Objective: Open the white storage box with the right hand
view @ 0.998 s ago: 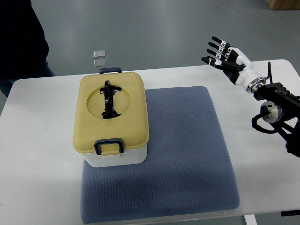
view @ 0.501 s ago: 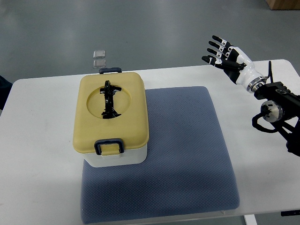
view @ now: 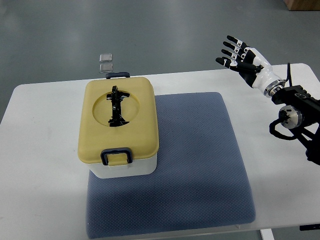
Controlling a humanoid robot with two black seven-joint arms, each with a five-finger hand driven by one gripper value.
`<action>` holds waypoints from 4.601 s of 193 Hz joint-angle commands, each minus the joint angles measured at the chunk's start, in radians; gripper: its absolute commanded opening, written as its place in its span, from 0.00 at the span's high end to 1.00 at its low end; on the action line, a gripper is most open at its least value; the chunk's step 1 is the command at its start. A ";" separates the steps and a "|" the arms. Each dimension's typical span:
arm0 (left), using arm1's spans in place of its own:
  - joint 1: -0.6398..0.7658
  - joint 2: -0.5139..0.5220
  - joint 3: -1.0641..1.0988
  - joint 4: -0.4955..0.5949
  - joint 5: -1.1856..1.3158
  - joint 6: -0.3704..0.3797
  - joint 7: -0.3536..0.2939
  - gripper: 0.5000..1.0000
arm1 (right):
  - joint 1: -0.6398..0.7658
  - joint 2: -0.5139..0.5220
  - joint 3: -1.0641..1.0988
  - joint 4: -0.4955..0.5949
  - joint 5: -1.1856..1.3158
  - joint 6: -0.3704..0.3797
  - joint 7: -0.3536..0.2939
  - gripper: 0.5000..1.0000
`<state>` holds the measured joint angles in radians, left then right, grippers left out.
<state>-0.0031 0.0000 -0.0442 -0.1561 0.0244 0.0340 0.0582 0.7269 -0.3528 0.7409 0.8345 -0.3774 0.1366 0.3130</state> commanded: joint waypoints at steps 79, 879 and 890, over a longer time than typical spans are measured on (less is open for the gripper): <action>0.000 0.000 0.000 0.000 0.000 0.001 -0.001 0.00 | 0.020 -0.018 -0.002 -0.008 -0.005 0.066 0.011 0.14; 0.000 0.000 0.000 0.000 0.000 0.000 -0.001 0.00 | 1.074 0.325 -1.218 0.097 -1.106 -0.397 0.298 1.00; 0.000 0.000 0.000 0.000 0.000 0.000 -0.001 0.00 | 1.075 0.316 -1.213 0.097 -1.106 -0.403 0.298 1.00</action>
<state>-0.0031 0.0000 -0.0445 -0.1565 0.0245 0.0339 0.0578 1.7981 -0.0258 -0.4807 0.9310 -1.4838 -0.2491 0.6109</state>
